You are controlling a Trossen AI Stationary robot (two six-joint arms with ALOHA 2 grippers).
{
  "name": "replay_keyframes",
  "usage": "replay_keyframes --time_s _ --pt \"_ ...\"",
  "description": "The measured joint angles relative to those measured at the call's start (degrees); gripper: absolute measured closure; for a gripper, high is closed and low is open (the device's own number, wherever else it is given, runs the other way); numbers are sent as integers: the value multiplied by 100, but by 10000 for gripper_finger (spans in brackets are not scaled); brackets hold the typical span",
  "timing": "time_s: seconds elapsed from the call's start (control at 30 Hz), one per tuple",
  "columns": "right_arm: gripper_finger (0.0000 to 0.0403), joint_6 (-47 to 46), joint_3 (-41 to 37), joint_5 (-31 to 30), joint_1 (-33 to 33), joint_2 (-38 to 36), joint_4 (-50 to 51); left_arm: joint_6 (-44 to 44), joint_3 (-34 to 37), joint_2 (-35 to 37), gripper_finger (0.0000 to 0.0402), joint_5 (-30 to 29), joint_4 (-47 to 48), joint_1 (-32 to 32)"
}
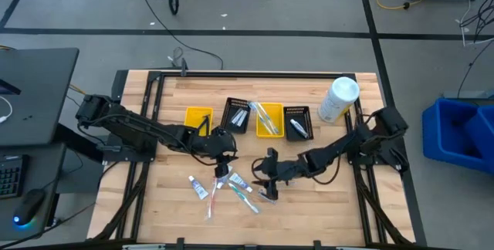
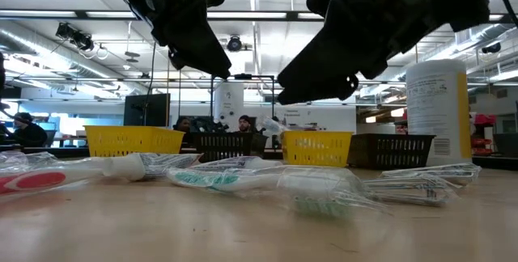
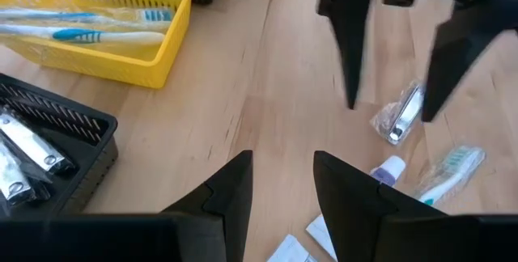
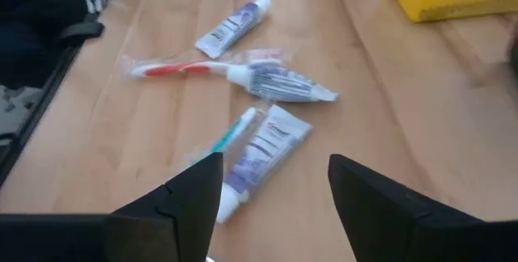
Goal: Pick & Place Travel size toiletries
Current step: Put the violet toothpaste into the right black bin
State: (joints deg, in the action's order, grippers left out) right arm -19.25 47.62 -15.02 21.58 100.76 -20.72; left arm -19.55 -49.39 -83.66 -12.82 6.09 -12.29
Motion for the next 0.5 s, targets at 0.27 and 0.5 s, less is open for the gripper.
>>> replay_keyframes --time_s 0.27,0.5 --pt "191 69 156 -305 83 679 -644 36 0 0 260 16 209 0" --pt "177 138 1044 -408 119 1486 -95 -19 0 0 260 22 380 0"
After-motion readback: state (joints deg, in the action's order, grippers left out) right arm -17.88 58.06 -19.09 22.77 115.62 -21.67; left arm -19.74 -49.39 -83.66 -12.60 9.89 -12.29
